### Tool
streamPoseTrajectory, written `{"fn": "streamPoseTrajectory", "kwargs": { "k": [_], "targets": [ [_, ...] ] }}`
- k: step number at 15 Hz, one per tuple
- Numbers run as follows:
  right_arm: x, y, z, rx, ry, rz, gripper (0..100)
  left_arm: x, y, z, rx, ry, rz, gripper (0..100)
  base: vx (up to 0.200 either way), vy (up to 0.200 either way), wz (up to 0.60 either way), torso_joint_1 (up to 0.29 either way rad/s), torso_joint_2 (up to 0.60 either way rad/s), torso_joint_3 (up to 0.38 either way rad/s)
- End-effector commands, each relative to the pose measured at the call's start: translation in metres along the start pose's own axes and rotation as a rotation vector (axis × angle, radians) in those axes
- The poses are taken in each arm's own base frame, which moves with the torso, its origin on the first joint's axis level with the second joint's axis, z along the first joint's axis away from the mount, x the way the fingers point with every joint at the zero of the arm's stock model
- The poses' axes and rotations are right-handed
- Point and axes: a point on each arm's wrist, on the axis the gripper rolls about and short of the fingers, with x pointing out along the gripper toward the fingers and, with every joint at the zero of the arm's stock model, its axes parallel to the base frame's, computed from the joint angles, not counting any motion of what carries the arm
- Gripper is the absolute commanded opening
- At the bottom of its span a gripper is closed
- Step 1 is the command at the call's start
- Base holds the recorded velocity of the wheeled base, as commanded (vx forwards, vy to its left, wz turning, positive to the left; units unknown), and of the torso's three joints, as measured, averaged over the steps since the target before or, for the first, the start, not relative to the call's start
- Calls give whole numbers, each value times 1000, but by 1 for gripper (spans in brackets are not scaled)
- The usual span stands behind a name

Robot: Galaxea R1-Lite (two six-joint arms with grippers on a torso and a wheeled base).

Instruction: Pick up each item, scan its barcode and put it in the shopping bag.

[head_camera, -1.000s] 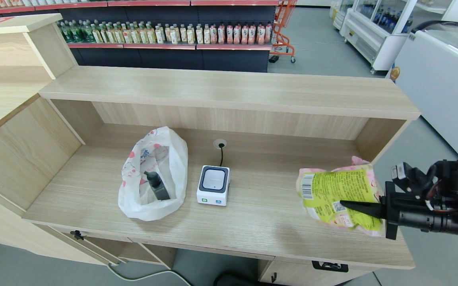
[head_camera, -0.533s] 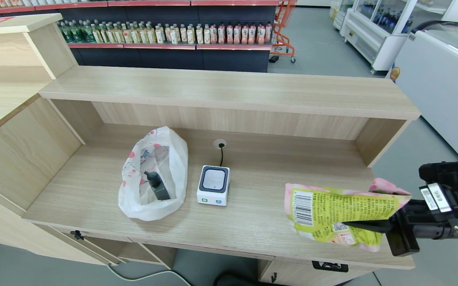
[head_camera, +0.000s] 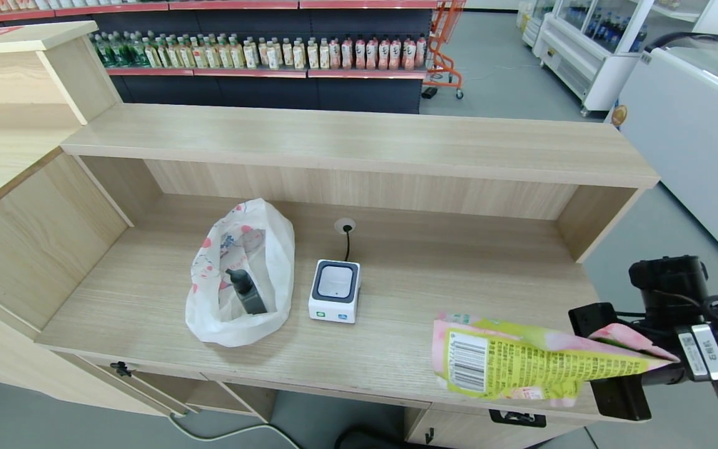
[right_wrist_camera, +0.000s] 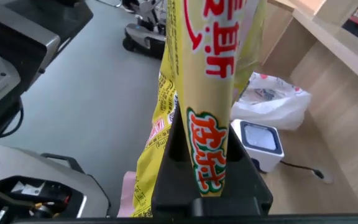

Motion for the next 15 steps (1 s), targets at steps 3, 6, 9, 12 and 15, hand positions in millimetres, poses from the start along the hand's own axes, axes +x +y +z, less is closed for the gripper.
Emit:
{"fn": "streamPoseTrajectory", "kwargs": {
  "k": [3, 6, 9, 12, 15],
  "targets": [
    [18, 12, 3, -2, -78, 63, 0, 0, 0, 0, 0, -1, 0, 100, 0, 0, 0, 0, 0, 0],
    [17, 23, -1, 10, -76, 62, 0, 0, 0, 0, 0, -1, 0, 100, 0, 0, 0, 0, 0, 0],
    [17, 29, -3, 16, -73, 68, 0, 0, 0, 0, 0, -1, 0, 100, 0, 0, 0, 0, 0, 0],
    [17, 29, -3, 11, -66, 69, 0, 0, 0, 0, 0, -1, 0, 100, 0, 0, 0, 0, 0, 0],
    [18, 30, -3, 20, -65, 71, 0, 0, 0, 0, 0, -1, 0, 100, 0, 0, 0, 0, 0, 0]
  ]
}}
